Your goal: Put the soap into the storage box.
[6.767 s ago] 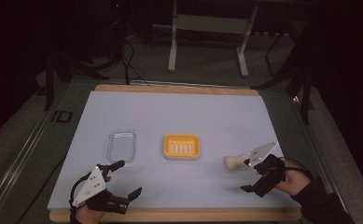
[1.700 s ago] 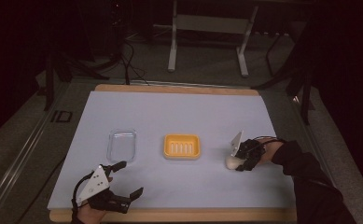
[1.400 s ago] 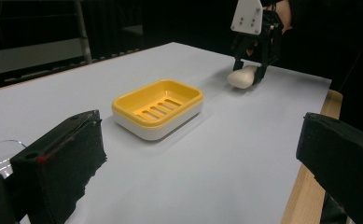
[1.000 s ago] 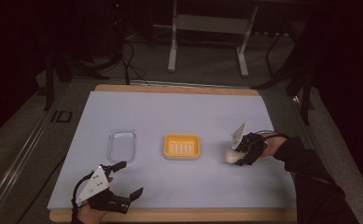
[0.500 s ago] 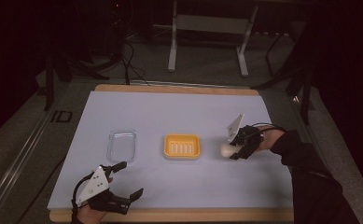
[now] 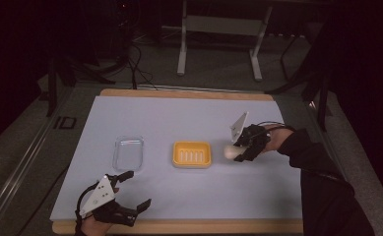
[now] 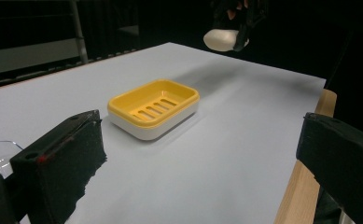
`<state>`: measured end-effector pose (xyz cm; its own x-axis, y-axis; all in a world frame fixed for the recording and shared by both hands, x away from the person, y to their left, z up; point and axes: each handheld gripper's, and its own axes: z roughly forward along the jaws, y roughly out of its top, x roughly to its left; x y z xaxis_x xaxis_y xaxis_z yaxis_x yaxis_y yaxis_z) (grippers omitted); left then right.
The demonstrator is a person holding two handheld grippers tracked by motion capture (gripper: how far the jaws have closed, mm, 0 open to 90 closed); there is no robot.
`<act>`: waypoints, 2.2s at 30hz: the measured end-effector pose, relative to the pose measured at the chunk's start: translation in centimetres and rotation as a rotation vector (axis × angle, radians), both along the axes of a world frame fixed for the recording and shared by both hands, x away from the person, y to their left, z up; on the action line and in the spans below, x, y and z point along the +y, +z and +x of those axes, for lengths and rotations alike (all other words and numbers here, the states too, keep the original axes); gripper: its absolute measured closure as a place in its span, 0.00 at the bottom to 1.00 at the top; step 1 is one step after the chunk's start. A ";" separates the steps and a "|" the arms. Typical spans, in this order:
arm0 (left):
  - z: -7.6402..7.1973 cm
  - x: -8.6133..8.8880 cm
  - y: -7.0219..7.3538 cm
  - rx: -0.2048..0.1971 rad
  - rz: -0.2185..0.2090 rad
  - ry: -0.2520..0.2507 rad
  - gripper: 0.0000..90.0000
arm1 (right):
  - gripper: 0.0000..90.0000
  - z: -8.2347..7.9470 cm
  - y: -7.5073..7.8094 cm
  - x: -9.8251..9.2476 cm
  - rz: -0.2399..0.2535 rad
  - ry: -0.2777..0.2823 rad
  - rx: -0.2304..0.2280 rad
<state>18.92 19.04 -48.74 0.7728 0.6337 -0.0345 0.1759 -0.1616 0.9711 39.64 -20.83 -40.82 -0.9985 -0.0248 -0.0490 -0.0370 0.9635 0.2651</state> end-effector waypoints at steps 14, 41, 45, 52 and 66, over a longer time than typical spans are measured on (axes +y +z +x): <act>-0.1 0.0 0.0 -0.003 0.000 -0.008 0.01 | 0.56 0.4 1.0 3.7 0.005 0.044 -0.021; -0.2 0.1 0.1 -0.010 -0.009 -0.009 0.01 | 0.56 0.3 -0.1 9.0 0.134 0.074 -0.031; -0.2 0.0 0.1 -0.010 -0.011 -0.010 0.01 | 0.55 0.3 -0.4 9.8 0.166 0.088 -0.035; -0.1 0.1 0.1 -0.008 -0.014 -0.008 0.01 | 0.56 0.7 -1.0 10.5 0.188 0.080 -0.015; -0.2 0.0 0.1 -0.016 -0.007 -0.014 0.01 | 0.55 1.3 -2.4 10.8 0.251 0.074 -0.042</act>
